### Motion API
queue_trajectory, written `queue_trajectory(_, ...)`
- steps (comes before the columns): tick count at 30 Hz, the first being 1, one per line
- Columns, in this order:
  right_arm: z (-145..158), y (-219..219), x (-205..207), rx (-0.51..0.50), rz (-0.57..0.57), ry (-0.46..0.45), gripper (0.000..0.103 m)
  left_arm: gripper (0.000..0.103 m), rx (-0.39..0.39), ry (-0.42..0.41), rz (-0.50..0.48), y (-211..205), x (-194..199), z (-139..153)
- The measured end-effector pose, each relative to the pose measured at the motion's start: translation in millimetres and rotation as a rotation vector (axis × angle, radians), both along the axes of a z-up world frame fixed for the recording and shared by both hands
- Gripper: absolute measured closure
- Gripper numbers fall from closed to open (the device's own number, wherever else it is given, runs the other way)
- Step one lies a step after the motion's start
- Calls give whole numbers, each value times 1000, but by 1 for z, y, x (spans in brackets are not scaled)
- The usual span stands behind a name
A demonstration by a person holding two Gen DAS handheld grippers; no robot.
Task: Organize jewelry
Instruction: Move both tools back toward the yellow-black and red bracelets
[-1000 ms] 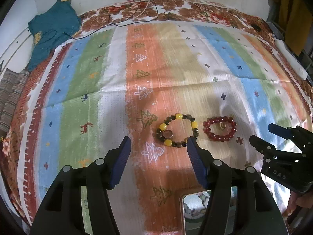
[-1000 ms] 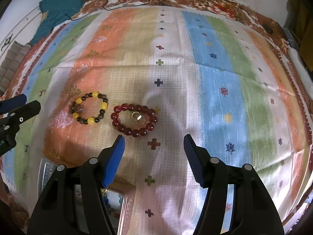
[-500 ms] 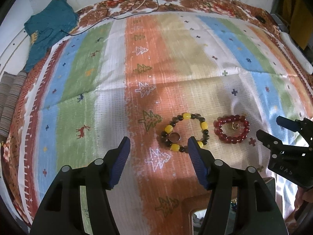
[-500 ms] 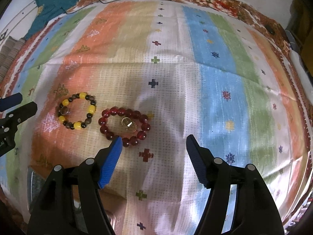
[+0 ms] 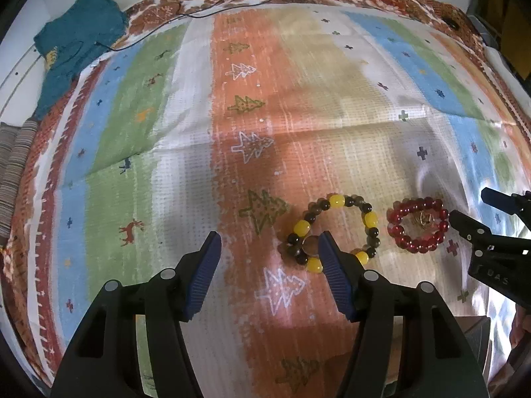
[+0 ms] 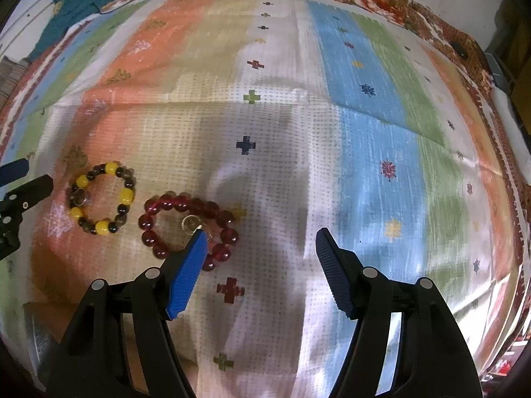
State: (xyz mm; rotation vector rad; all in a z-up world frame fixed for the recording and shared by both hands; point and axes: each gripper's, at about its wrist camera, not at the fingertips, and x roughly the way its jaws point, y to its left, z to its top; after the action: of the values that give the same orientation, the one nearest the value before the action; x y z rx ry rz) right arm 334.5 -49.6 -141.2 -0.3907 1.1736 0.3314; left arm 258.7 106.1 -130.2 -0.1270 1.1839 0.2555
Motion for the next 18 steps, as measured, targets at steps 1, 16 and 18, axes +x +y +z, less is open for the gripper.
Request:
queue_trajectory(1,-2,1,1,-4,1,3,35,42,-2,0,-4,-1,1,-1)
queue_trajectory(16,-20,8,14,-56,20,24,35,42,14,44,-66,-5,22,-22)
queue_trajectory(18,-22,8,15,-54,17,29,35,42,17,51,-74,-6,25,-25)
